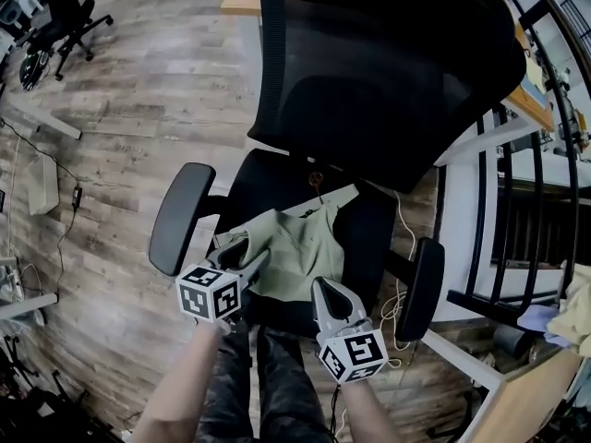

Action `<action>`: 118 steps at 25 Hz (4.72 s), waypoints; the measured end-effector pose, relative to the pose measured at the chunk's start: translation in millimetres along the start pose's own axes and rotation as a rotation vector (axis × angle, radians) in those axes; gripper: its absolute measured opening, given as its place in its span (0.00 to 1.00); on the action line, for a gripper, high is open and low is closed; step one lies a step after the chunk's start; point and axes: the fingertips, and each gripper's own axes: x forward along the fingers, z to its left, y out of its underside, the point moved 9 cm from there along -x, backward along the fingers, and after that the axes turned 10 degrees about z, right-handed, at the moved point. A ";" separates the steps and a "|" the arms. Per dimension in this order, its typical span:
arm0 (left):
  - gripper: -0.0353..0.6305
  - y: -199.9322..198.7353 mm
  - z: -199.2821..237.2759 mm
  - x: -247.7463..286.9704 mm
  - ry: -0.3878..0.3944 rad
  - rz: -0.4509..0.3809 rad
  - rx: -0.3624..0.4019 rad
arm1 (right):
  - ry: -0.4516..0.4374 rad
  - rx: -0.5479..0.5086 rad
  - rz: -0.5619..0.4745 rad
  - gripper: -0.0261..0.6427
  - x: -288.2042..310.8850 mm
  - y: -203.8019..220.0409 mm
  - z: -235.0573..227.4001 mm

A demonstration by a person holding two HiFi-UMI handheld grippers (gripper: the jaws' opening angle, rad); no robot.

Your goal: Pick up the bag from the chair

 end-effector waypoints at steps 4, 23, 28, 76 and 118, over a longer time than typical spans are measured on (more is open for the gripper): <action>0.36 -11.0 4.2 11.5 0.049 0.060 -0.011 | 0.029 0.026 0.009 0.05 4.5 2.9 -2.0; 0.14 -28.3 15.1 45.4 -0.005 0.215 0.085 | 0.296 0.075 0.071 0.05 48.4 -13.2 -23.1; 0.08 -28.3 8.4 47.3 -0.007 0.215 0.164 | 0.354 0.114 0.103 0.17 64.9 -17.4 -39.1; 0.07 -25.7 -25.8 -1.7 0.005 0.068 0.268 | 0.270 0.116 0.048 0.12 36.6 -17.5 -33.3; 0.07 -117.5 -125.4 -127.1 -0.002 -0.110 0.471 | 0.125 0.043 -0.207 0.12 -78.8 -143.9 28.3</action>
